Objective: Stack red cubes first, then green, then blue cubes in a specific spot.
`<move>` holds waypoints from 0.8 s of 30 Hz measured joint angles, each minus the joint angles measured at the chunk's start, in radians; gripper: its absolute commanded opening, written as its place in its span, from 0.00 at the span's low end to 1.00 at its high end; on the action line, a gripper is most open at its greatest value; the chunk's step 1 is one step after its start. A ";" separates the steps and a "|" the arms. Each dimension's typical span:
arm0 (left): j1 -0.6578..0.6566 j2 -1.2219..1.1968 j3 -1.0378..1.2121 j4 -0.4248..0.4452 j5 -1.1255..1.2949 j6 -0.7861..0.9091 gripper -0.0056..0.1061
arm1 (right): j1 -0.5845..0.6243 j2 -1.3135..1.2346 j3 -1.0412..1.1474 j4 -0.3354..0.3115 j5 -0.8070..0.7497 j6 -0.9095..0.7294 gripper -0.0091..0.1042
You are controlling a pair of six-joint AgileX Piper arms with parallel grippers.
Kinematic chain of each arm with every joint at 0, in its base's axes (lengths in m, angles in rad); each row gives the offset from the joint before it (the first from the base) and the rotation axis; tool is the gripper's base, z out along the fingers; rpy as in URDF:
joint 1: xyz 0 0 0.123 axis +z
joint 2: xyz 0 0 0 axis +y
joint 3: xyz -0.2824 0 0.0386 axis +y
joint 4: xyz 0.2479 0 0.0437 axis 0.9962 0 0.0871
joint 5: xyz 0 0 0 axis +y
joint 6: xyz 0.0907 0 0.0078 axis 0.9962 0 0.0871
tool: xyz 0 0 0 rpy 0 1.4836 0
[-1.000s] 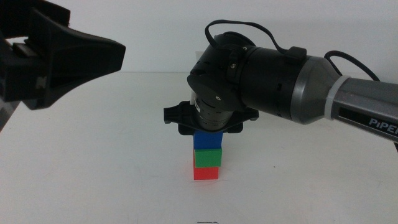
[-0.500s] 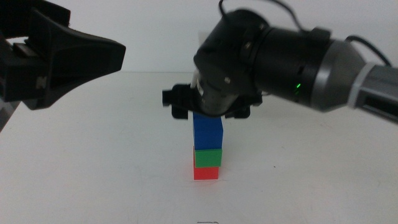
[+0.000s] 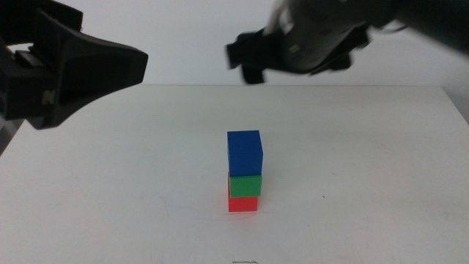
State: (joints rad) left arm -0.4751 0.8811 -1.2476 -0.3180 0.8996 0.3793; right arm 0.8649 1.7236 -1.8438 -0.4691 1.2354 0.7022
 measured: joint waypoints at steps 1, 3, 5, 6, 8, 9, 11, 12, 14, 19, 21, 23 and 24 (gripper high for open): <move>0.000 0.000 0.000 0.000 0.000 0.000 0.88 | -0.008 -0.013 0.000 0.000 0.003 -0.028 0.65; 0.000 0.000 0.000 0.000 0.000 0.000 0.88 | -0.033 -0.043 0.000 0.001 0.008 -0.106 0.65; 0.000 0.000 0.000 0.000 0.000 0.000 0.88 | -0.067 -0.081 0.000 0.021 0.009 -0.192 0.65; 0.000 0.000 0.000 0.000 0.000 0.000 0.88 | -0.088 -0.103 0.000 0.047 0.012 -0.231 0.65; 0.000 0.000 0.000 0.000 0.000 0.000 0.88 | -0.143 -0.151 0.002 0.117 0.012 -0.290 0.65; 0.000 0.000 0.000 0.000 0.000 0.000 0.88 | -0.250 -0.242 0.048 0.188 0.012 -0.356 0.65; 0.000 0.000 0.000 0.000 0.000 0.000 0.88 | -0.338 -0.312 0.120 0.211 0.012 -0.386 0.65; 0.000 0.000 0.000 0.000 0.000 0.000 0.88 | -0.385 -0.352 0.165 0.225 0.012 -0.399 0.65; 0.000 0.000 0.000 0.000 0.000 0.000 0.88 | -0.476 -0.431 0.258 0.263 -0.008 -0.433 0.65; 0.000 0.000 0.000 0.000 0.000 0.000 0.88 | -0.687 -0.584 0.490 0.381 -0.126 -0.513 0.65; 0.000 0.000 0.000 0.000 0.000 0.000 0.88 | -0.739 -0.629 0.558 0.417 -0.164 -0.533 0.65; 0.000 0.000 0.000 0.000 0.000 0.000 0.88 | -0.767 -0.669 0.600 0.434 -0.193 -0.555 0.65; 0.000 0.000 0.000 0.000 0.000 0.000 0.88 | -0.776 -0.689 0.618 0.437 -0.205 -0.561 0.65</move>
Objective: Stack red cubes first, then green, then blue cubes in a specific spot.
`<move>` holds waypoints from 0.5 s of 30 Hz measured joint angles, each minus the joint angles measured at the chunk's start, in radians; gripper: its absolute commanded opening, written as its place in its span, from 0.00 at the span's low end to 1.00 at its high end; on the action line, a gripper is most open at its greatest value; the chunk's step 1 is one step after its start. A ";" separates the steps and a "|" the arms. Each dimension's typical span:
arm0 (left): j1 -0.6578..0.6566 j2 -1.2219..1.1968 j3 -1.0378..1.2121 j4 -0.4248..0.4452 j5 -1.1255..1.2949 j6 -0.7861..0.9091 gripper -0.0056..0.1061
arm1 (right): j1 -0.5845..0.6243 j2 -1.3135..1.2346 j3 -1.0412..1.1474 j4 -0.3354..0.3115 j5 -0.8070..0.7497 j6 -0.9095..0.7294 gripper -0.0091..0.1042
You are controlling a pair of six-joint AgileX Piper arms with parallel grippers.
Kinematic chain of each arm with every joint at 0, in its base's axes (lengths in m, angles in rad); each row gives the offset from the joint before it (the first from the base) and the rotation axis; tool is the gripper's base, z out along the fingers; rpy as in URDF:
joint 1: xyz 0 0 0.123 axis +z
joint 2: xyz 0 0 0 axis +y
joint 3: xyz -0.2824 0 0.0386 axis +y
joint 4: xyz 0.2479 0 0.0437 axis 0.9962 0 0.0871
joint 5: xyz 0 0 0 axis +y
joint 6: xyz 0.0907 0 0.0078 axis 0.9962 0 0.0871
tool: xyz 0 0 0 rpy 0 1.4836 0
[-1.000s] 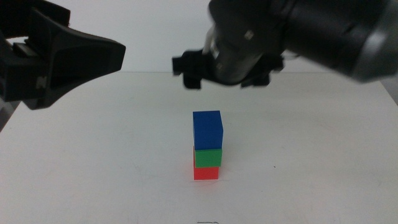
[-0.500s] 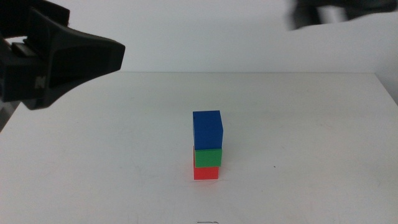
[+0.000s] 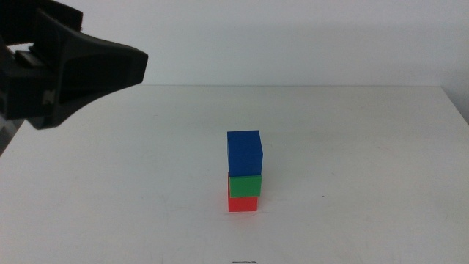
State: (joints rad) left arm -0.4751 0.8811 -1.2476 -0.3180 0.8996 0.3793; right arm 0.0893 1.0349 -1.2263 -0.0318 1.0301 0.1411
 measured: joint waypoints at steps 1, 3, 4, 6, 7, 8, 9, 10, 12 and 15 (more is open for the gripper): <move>0.000 0.000 0.000 0.000 0.000 0.000 0.88 | -0.005 -0.017 0.013 -0.002 -0.009 -0.002 0.65; 0.000 0.000 0.000 0.000 0.000 0.000 0.88 | -0.008 -0.050 0.030 -0.030 -0.025 -0.007 0.65; 0.000 0.000 0.000 0.000 0.000 0.000 0.88 | -0.008 -0.053 0.032 -0.040 -0.028 -0.007 0.65; 0.000 0.000 0.000 0.000 0.000 0.000 0.88 | -0.008 -0.055 0.034 -0.051 -0.028 -0.007 0.65; 0.000 0.000 0.000 0.000 0.000 0.000 0.88 | -0.008 -0.055 0.034 -0.055 -0.028 -0.007 0.65; 0.000 0.000 0.000 0.000 0.000 0.000 0.88 | -0.008 -0.055 0.034 -0.058 -0.029 -0.007 0.65; 0.000 0.000 0.000 0.008 0.000 0.000 0.88 | -0.008 -0.055 0.034 -0.058 -0.029 -0.007 0.65; 0.000 -0.003 0.000 0.019 0.000 0.000 0.88 | -0.008 -0.055 0.034 -0.058 -0.029 -0.007 0.65; 0.002 -0.018 0.002 0.073 -0.001 0.000 0.88 | -0.008 -0.055 0.034 -0.058 -0.029 -0.007 0.65; 0.036 -0.069 0.034 0.148 -0.028 -0.026 0.88 | -0.008 -0.055 0.034 -0.058 -0.029 -0.007 0.65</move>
State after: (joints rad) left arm -0.4395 0.8123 -1.2131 -0.1701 0.8719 0.3536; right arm 0.0818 0.9802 -1.1923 -0.0903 1.0013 0.1337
